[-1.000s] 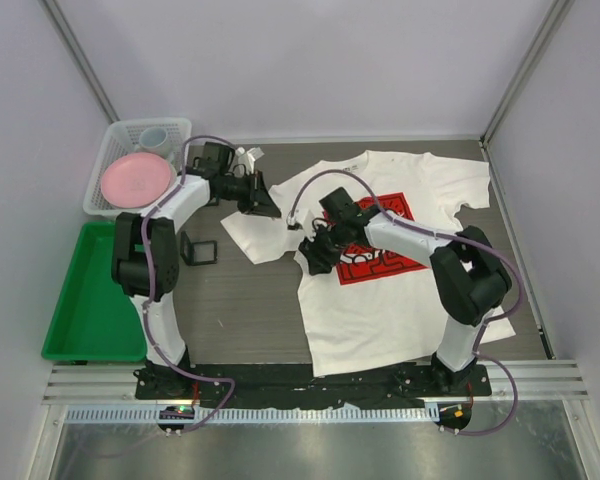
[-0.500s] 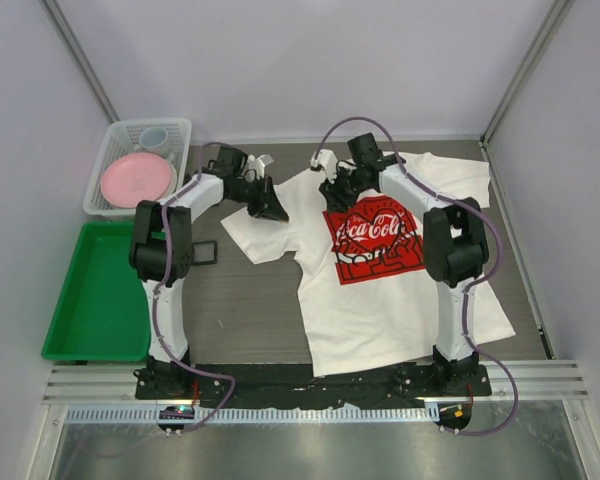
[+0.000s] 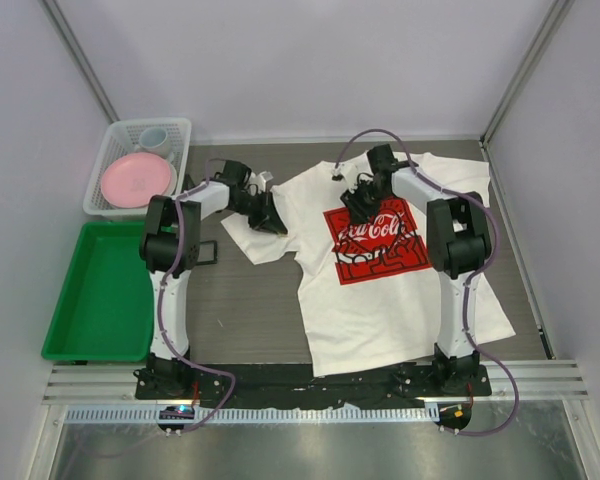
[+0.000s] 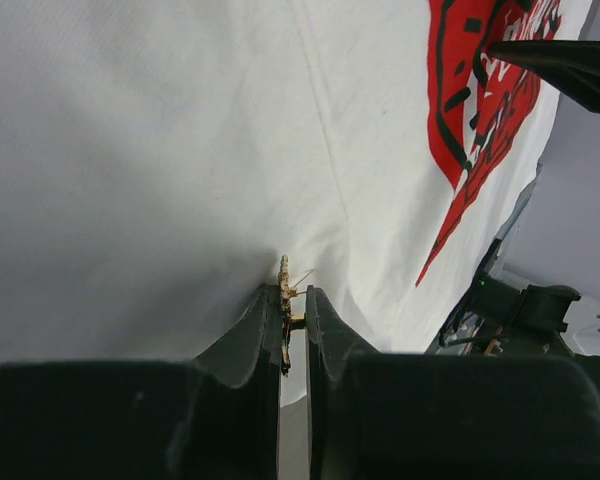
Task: Pin the brooch onto the clothing
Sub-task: Move the flattened clothing to the brooch box.
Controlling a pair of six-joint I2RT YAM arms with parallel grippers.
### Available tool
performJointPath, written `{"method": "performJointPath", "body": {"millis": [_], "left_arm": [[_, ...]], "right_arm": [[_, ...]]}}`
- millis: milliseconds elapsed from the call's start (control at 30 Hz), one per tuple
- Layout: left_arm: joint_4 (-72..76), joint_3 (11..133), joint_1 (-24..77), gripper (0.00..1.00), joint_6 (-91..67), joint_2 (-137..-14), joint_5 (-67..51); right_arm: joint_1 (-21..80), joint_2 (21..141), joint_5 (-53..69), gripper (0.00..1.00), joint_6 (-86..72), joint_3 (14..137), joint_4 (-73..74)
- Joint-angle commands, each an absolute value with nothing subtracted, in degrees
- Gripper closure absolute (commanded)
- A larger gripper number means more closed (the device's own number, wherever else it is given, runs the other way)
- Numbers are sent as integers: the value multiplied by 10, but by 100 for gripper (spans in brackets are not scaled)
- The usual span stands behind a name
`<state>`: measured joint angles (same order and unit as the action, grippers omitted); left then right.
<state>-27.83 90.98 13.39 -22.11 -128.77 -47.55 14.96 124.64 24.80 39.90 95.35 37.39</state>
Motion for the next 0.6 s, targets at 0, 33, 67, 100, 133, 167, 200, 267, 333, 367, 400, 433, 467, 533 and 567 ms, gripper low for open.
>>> {"method": "performJointPath", "body": {"millis": [0,33,67,100,133,167,200,267,333,367,400,433,467,533,567], "left_arm": [[-282,881,130,100,-220,-1272,-475],[-282,862,128,100,-221,-1263,-476],[-283,852,128,100,-221,-1259,-476],[-282,841,129,100,-221,-1253,-478],[-284,823,129,100,-221,-1245,-478],[-289,815,128,100,-220,-1238,-480],[-294,808,128,100,-217,-1234,-480],[-306,789,127,100,-213,-1218,-479],[-314,776,127,100,-204,-1207,-475],[-323,764,127,100,-201,-1196,-476],[-327,757,127,100,-200,-1190,-478],[-330,750,127,100,-200,-1185,-480],[-337,742,127,100,-198,-1173,-481],[-351,729,128,100,-186,-1163,-483],[-356,726,128,100,-182,-1159,-484]], "right_arm": [[163,1205,278,57,407,897,433],[166,1191,279,58,408,883,434],[167,1184,279,58,410,854,435],[167,1177,279,57,413,841,437],[168,1162,279,57,414,829,439],[167,1155,280,57,414,806,441],[167,1147,283,57,417,794,448],[169,1121,292,57,418,759,454],[170,1104,294,57,422,738,458],[173,1088,297,57,424,722,460],[176,1083,300,57,425,715,467],[178,1075,303,57,428,708,474],[182,1070,310,57,439,700,482],[195,1049,313,56,449,692,508],[199,1043,314,55,456,690,518]]}}
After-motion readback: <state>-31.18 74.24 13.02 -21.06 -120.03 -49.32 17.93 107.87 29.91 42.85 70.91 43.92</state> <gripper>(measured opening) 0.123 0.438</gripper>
